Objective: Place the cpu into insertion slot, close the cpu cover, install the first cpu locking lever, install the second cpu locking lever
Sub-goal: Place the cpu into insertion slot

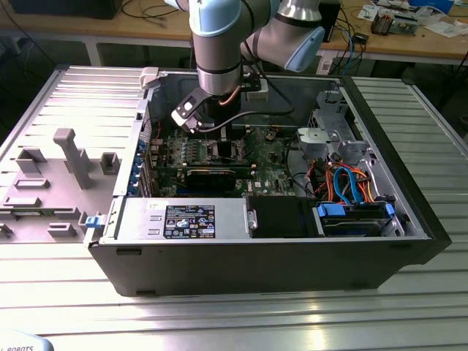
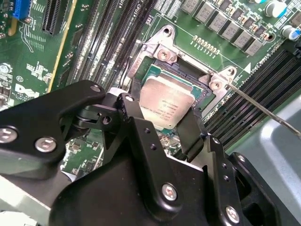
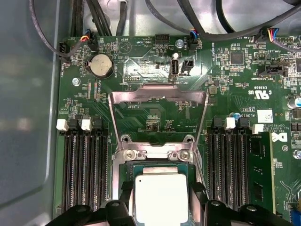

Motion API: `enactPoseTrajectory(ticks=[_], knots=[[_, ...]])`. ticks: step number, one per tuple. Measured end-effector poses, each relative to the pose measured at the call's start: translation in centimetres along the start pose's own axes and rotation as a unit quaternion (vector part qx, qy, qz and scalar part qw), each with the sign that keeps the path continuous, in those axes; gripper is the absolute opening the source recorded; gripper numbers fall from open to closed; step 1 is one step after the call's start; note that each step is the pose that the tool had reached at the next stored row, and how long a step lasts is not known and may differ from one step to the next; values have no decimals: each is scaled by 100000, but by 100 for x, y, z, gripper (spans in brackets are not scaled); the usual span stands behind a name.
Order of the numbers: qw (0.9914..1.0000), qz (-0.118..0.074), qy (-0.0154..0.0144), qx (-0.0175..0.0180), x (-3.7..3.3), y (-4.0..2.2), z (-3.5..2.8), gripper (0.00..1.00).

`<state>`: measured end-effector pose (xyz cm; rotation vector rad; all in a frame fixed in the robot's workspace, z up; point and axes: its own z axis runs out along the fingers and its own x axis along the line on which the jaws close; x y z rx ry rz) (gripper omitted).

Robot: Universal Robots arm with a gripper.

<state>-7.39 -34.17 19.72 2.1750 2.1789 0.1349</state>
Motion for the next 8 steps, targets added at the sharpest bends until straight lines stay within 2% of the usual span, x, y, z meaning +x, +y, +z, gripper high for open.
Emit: enactPoseTrajectory(ticks=[8], knots=[[99998, 624, 194, -13, 0, 1, 0, 57]])
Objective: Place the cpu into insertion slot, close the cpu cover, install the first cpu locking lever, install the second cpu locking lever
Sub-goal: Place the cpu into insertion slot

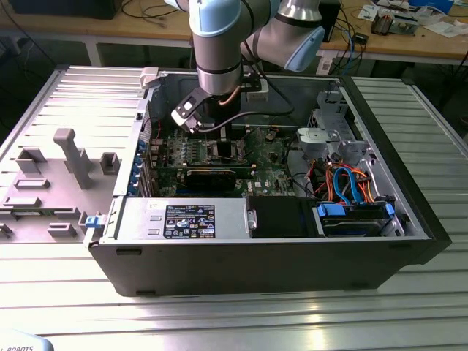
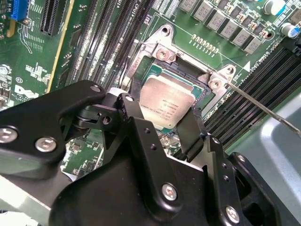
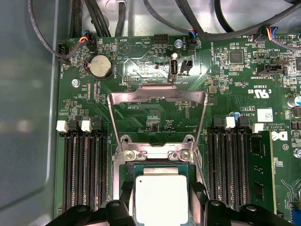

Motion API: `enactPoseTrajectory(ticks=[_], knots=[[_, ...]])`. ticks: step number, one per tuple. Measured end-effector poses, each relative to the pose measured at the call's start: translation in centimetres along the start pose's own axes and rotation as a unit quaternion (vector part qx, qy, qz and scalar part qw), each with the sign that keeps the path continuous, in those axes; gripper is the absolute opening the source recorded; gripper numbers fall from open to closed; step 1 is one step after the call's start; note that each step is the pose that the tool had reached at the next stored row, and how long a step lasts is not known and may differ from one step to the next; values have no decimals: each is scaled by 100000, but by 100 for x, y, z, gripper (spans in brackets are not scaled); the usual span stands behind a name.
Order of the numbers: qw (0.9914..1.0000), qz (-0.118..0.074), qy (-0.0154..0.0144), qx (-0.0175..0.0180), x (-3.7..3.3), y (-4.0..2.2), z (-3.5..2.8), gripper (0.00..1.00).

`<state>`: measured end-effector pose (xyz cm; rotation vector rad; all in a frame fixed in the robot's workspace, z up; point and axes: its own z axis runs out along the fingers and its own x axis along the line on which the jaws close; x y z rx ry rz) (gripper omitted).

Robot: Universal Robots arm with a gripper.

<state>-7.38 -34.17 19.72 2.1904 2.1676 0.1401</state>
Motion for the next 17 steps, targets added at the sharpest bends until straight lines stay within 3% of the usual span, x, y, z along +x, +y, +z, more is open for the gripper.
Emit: enactPoseTrajectory(ticks=[17], knots=[[99998, 542, 88, -17, 21, -1, 6, 58]])
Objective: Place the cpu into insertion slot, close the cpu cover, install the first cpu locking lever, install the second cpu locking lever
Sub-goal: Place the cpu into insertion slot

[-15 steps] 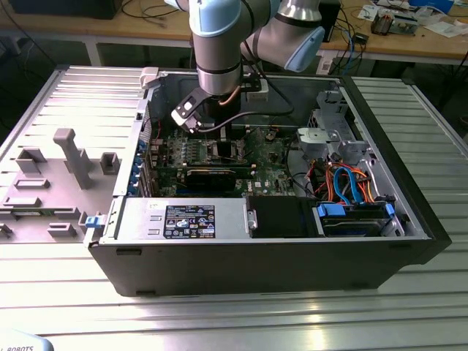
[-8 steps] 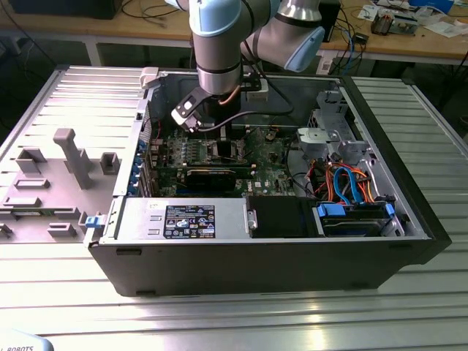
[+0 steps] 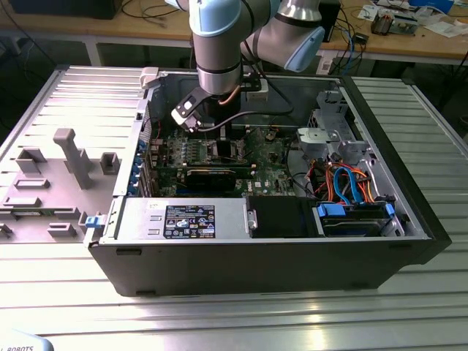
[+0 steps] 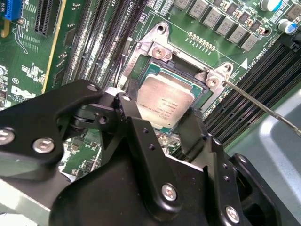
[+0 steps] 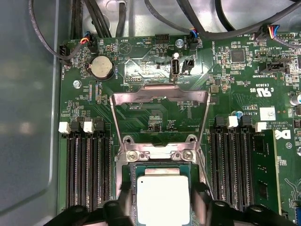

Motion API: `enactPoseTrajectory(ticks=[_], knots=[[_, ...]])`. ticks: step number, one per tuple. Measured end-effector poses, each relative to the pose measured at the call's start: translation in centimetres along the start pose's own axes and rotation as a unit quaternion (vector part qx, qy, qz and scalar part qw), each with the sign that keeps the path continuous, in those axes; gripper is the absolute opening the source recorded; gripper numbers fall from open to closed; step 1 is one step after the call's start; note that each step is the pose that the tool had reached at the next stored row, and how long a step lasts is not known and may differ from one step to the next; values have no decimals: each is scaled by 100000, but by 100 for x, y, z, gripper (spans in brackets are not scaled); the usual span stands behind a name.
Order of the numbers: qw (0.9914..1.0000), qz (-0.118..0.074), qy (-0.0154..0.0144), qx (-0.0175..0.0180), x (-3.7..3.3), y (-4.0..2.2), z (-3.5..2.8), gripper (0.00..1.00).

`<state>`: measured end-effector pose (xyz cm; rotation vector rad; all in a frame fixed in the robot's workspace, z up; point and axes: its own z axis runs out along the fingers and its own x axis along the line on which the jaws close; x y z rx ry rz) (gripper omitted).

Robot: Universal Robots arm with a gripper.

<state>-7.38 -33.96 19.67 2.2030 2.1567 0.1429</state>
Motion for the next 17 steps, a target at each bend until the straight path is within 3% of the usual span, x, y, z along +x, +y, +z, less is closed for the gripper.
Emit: enactPoseTrajectory(ticks=[1, 17], knots=[[100000, 6, -3, 0, 0, 0, 0, 65], [99998, 609, -7, 42, 37, -22, 12, 65]])
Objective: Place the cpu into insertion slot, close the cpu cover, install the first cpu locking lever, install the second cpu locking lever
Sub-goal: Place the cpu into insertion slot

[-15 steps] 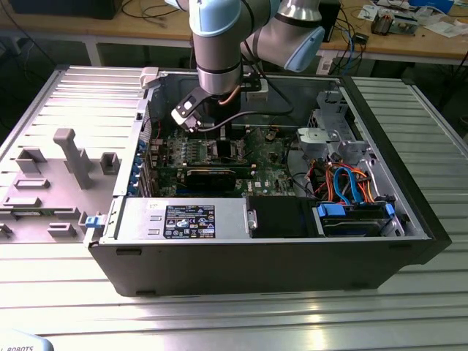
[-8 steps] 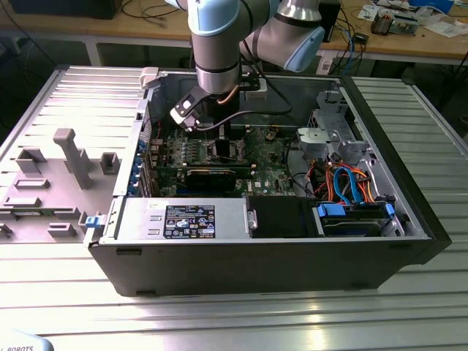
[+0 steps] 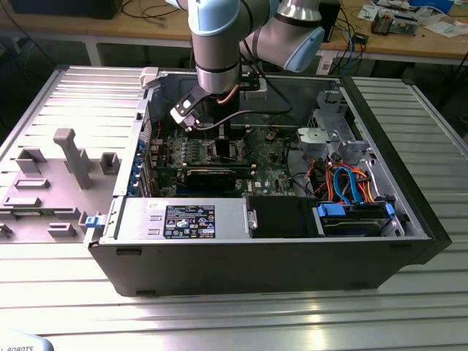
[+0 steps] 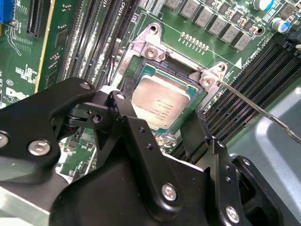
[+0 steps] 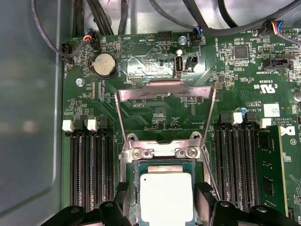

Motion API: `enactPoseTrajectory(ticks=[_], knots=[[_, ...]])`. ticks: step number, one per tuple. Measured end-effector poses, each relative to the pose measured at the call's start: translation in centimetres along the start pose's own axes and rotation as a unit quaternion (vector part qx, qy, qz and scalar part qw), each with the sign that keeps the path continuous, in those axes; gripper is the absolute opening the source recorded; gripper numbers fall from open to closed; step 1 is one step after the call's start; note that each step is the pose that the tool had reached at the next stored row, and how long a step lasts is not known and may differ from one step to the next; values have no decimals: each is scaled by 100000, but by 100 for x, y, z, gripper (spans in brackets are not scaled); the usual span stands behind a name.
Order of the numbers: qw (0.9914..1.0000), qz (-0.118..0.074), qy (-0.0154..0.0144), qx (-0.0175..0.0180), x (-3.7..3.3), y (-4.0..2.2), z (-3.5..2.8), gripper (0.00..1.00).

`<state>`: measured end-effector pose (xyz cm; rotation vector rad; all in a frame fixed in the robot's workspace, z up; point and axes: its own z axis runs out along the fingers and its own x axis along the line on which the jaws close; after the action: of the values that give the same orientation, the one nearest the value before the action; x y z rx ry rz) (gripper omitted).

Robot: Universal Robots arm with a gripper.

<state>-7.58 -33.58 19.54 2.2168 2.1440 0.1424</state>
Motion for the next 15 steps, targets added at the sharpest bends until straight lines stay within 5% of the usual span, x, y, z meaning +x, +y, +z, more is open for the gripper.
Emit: enactPoseTrajectory(ticks=[15], knots=[[100000, 69, 111, 95, -8, 9, -36, 65]])
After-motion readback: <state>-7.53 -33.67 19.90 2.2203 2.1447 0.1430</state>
